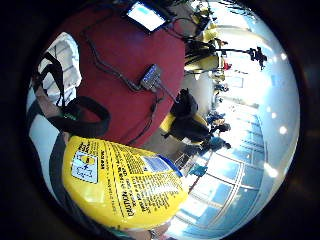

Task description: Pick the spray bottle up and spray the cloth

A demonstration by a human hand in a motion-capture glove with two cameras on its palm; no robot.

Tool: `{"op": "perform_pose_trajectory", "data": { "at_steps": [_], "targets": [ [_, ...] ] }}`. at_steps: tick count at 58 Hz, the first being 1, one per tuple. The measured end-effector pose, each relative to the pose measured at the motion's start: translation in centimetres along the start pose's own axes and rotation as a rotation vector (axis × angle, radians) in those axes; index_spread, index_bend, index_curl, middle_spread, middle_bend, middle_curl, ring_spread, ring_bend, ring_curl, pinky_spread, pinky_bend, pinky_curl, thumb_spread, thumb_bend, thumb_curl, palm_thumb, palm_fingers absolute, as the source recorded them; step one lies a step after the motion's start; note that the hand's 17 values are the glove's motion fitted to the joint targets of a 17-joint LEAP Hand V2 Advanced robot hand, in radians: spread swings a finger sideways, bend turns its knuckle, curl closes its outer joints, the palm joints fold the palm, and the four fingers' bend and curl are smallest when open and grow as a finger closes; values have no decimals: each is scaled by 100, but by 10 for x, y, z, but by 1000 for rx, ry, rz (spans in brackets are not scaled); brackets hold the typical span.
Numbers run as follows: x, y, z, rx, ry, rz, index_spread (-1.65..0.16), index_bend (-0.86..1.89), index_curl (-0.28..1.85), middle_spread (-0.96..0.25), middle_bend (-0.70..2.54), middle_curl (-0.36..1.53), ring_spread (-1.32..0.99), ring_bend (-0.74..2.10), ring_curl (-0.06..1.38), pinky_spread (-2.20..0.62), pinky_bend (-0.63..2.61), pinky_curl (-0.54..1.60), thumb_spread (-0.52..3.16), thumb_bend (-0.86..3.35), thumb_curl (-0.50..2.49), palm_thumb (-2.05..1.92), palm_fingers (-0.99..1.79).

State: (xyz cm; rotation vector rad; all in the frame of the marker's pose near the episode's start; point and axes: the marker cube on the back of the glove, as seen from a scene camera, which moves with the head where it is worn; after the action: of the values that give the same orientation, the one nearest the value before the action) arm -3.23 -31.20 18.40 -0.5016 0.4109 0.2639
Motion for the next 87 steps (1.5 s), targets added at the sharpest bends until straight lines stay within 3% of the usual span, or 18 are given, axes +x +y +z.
{"op": "perform_pose_trajectory", "data": {
  "at_steps": [12, 23, 30, 37, 43, 46, 56, 63, 73, 79, 83, 87],
  "targets": [
    [-13, -5, -49, 125, -101, -47, -26, 27, 49, -17, 49, 49, -20, 52, 45, -26, 42, 38, 25, -3, 72, 98, 131],
    [-50, -10, -124, 442, -526, -181, -26, 26, 51, -17, 48, 50, -20, 51, 46, -25, 42, 38, 26, -4, 73, 98, 131],
    [-86, -29, -138, 614, -835, -268, -26, 23, 51, -16, 48, 50, -20, 50, 46, -25, 44, 38, 28, -4, 73, 96, 130],
    [-168, -37, -131, 543, -1260, -414, -26, 19, 51, -16, 46, 49, -19, 50, 46, -23, 46, 39, 32, -4, 73, 96, 127],
    [-206, -46, -112, 337, -1544, -637, -25, 18, 50, -14, 44, 49, -17, 49, 45, -20, 44, 38, 36, -3, 72, 99, 122],
    [-231, -63, -102, 357, -1600, -621, -24, 17, 50, -13, 43, 49, -16, 49, 46, -18, 41, 38, 39, -3, 71, 100, 119],
    [-294, -61, -45, 290, -1473, -755, -23, 15, 48, -12, 42, 50, -15, 49, 46, -16, 39, 37, 48, -3, 70, 103, 120],
    [-291, -53, -26, 289, -1416, -840, -23, 15, 47, -11, 41, 50, -15, 50, 46, -19, 41, 37, 49, -3, 69, 103, 123],
    [-303, -75, -46, 463, -1501, -684, -24, 16, 47, -13, 39, 49, -17, 49, 45, -22, 45, 38, 50, -4, 67, 100, 125],
    [-300, -72, -42, 340, -1386, -675, -25, 18, 47, -11, 35, 48, -17, 48, 44, -20, 43, 38, 56, -4, 66, 97, 123],
    [-287, -62, -41, 255, -1192, -703, -26, 17, 46, -9, 33, 46, -16, 43, 42, -12, 31, 35, 69, -6, 61, 90, 104],
    [-259, -50, -46, 264, -1067, -692, -26, 2, 42, -6, 27, 45, -12, 38, 44, 2, 36, 39, 74, -7, 56, 81, 56]
  ]
}}
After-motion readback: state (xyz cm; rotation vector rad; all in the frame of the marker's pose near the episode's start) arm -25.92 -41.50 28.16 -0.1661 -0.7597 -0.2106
